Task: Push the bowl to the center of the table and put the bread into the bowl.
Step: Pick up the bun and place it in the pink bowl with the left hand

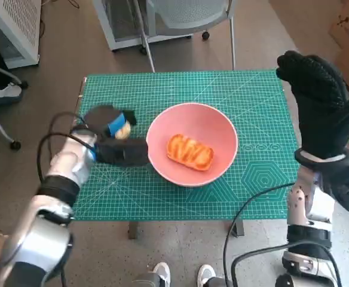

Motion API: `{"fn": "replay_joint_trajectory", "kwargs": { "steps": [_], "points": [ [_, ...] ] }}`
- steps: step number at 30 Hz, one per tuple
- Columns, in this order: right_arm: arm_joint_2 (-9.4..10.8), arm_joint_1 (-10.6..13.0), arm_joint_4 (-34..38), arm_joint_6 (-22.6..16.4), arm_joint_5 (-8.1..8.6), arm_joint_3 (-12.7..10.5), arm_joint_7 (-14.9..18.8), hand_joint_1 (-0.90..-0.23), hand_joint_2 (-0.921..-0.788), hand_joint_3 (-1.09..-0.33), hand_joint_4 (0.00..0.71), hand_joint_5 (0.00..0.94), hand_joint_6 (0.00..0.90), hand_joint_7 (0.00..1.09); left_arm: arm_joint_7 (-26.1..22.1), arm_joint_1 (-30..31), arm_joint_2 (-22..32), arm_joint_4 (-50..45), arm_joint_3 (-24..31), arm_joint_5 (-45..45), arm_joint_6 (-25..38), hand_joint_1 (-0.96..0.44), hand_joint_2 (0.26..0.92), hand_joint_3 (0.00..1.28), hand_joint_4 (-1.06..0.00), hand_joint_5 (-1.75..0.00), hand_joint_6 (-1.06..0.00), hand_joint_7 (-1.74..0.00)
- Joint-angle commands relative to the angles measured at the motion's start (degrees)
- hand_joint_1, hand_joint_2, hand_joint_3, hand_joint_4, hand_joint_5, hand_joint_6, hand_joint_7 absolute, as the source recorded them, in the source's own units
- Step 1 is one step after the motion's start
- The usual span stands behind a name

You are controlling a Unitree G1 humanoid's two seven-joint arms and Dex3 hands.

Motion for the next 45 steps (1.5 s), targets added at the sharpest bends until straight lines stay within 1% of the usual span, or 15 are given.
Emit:
{"fn": "replay_joint_trajectory", "kwargs": {
  "steps": [1, 4, 9, 14, 17, 23, 28, 38, 39, 40, 41, 42, 43, 44, 45],
  "points": [
    [0.36, 1.40, 0.42, 1.03, 0.36, 0.02, -0.15, -0.505, -0.921, -0.564, 0.391, 0.000, 0.434, 0.00, -0.73, 5.80, 3.87, -21.10, 6.33, -2.35, 1.98, 0.00, 0.920, 0.06, -0.68, -1.10, -0.66, -1.20],
    [0.57, 1.40, 0.32, 1.10, 0.26, 0.16, -0.38, -0.505, -0.921, -0.564, 0.391, 0.000, 0.431, 0.00, -1.09, 8.29, 3.95, -31.54, 9.52, -3.06, 2.81, 0.00, 0.920, 0.04, -0.72, -1.07, -0.67, -1.19],
    [0.72, 1.26, 0.35, 1.28, 0.23, 0.27, -0.57, -0.504, -0.921, -0.566, 0.390, 0.000, 0.429, 0.00, -0.82, 10.87, 2.32, -42.62, 11.98, -3.00, 2.82, 0.00, 0.918, 0.01, -0.76, -1.03, -0.69, -1.15],
    [0.81, 1.22, 0.35, 1.31, 0.19, 0.32, -0.68, -0.502, -0.921, -0.566, 0.390, 0.000, 0.429, 0.00, -0.79, 11.96, -0.13, -47.21, 12.16, -4.49, 0.78, 0.00, 0.910, 0.00, -0.78, -0.99, -0.73, -1.12],
    [0.96, 1.40, 0.10, 1.24, 0.06, 0.43, -0.82, -0.500, -0.921, -0.566, 0.391, 0.001, 0.429, 0.00, -2.52, 12.33, -1.85, -49.02, 11.14, -5.36, 0.59, 0.00, 0.912, 0.00, -0.78, -1.00, -0.73, -1.12],
    [1.27, 1.60, 0.08, 0.95, -0.16, 0.64, -1.02, -0.499, -0.921, -0.568, 0.392, 0.001, 0.430, 0.00, -7.48, 12.58, -4.72, -49.71, 8.05, -7.21, -0.78, 0.00, 0.919, 0.04, -0.72, -1.06, -0.67, -1.18],
    [1.53, 1.90, -0.32, 0.98, -0.26, 0.71, -1.05, -0.498, -0.921, -0.574, 0.392, 0.001, 0.430, 0.00, -11.57, 12.28, -7.78, -48.14, 5.90, -7.90, -0.75, 0.00, 0.920, 0.05, -0.71, -1.09, -0.65, -1.19],
    [1.37, 3.27, -2.36, 1.59, 0.02, 0.44, -1.35, -0.497, -0.921, -0.577, 0.388, 0.000, 0.429, 0.00, -13.92, 11.22, -11.67, -39.62, 4.12, -8.23, -2.73, 0.00, 0.920, 0.05, -0.71, -1.16, -0.66, -1.11],
    [1.34, 3.44, -2.58, 1.60, 0.07, 0.35, -1.40, -0.497, -0.921, -0.577, 0.389, 0.000, 0.429, 0.00, -14.42, 11.36, -11.99, -38.94, 4.29, -8.77, -2.52, 0.00, 0.920, 0.05, -0.70, -1.17, -0.65, -1.11],
    [1.35, 3.56, -2.76, 1.62, 0.07, 0.31, -1.47, -0.497, -0.921, -0.577, 0.389, 0.001, 0.430, 0.00, -14.79, 11.49, -12.19, -38.56, 4.47, -9.14, -2.40, 0.00, 0.921, 0.09, -0.65, -1.21, -0.61, -1.17],
    [1.37, 3.66, -2.92, 1.64, 0.05, 0.30, -1.53, -0.497, -0.921, -0.577, 0.389, 0.001, 0.430, 0.00, -15.05, 11.59, -12.31, -38.31, 4.63, -9.36, -2.39, 0.00, 0.921, 0.11, -0.63, -1.22, -0.59, -1.19],
    [1.39, 3.75, -3.04, 1.62, 0.10, 0.25, -1.57, -0.497, -0.921, -0.578, 0.387, 0.000, 0.428, 0.00, -15.73, 11.89, -12.46, -38.19, 4.74, -9.66, -1.79, -0.01, 0.890, 0.09, -0.55, -0.92, -0.53, -0.95],
    [1.42, 3.82, -3.15, 1.59, 0.14, 0.18, -1.64, -0.497, -0.921, -0.578, 0.388, 0.001, 0.428, 0.00, -16.45, 12.33, -12.48, -38.21, 4.80, -9.85, -1.05, -0.01, 0.894, 0.07, -0.52, -0.63, -0.52, -0.70],
    [1.45, 3.89, -3.25, 1.58, 0.16, 0.13, -1.71, -0.497, -0.921, -0.578, 0.388, 0.001, 0.429, 0.00, -16.99, 12.65, -12.48, -38.25, 4.86, -9.99, -0.52, -0.03, 0.890, 0.06, -0.48, -0.51, -0.49, -0.59],
    [1.47, 3.94, -3.34, 1.59, 0.16, 0.11, -1.76, -0.496, -0.921, -0.577, 0.387, 0.001, 0.429, 0.00, -17.33, 12.85, -12.48, -38.30, 4.90, -10.06, -0.18, -0.07, 0.884, 0.04, -0.41, -0.32, -0.45, -0.42]
  ]
}}
